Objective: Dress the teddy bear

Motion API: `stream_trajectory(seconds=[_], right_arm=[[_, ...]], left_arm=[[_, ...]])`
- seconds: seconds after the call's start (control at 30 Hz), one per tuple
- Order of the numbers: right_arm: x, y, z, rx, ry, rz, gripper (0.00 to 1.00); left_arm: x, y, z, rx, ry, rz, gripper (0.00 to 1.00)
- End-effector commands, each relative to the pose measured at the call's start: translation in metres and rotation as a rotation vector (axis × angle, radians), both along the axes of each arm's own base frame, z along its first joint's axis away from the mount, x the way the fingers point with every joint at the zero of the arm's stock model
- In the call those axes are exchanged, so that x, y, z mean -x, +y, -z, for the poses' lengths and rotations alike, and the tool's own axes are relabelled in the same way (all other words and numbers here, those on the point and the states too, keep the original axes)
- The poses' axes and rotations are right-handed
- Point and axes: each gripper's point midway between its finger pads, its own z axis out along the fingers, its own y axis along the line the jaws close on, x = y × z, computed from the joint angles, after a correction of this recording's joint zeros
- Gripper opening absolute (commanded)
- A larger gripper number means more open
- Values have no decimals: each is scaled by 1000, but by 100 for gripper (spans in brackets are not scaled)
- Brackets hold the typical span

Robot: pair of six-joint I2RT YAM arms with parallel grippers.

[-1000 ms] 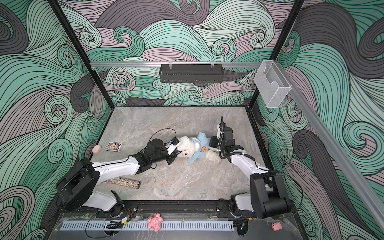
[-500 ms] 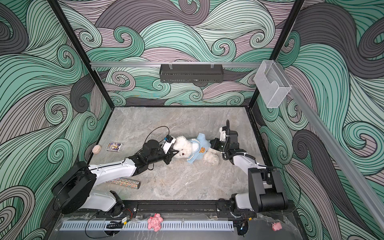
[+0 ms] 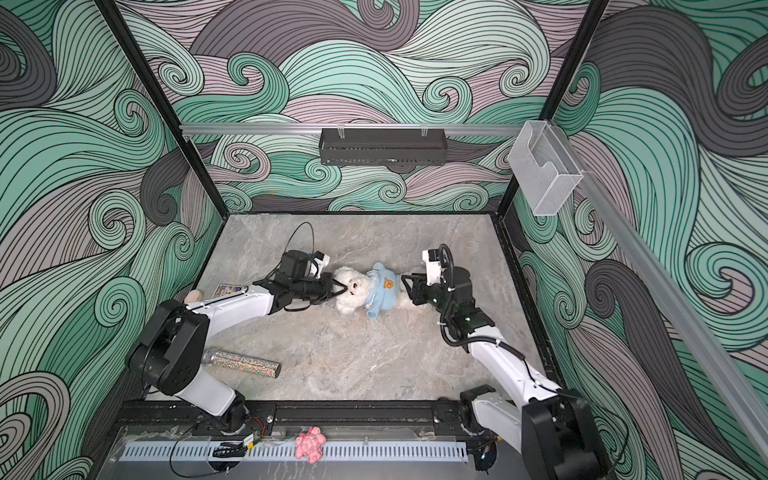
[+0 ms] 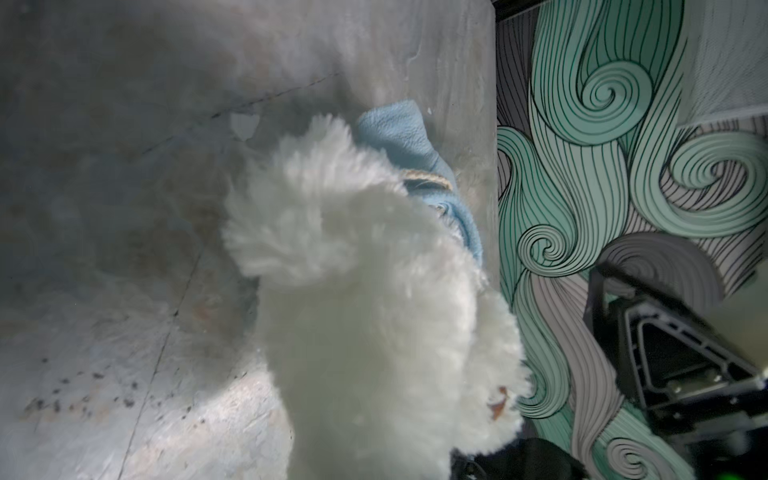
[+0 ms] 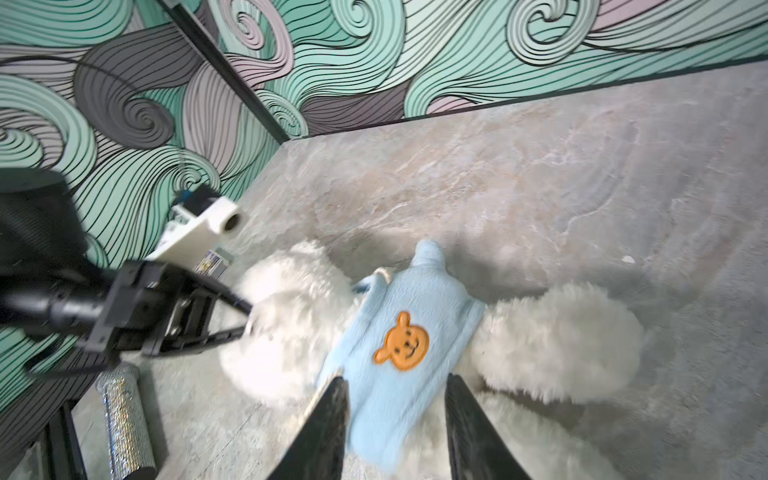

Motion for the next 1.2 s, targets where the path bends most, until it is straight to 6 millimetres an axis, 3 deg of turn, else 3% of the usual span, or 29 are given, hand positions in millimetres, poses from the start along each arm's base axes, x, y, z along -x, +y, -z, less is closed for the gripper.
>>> stream_trajectory(seconds=[0.0,0.2,0.5,0.7,0.93,1.17], right_arm=[[15,7,25,49,-3,-37,40],[37,34,65,121,-23,-117,40],[21,64,92,151,-43,-159,35],[20,80,89,120,-52,-196,30],[25,84,79,106,-80,-195,24],[21,79,81,120,-66,-153,2]], left_arm=[[11,-5,-17,192,227,4,0],[6,0,-17,217,306,-12,0],[3,-2,-16,220,338,-11,0],[3,-2,-13,213,342,-9,0],[3,-2,-8,207,347,-7,0],[2,-1,-6,205,346,-8,0]])
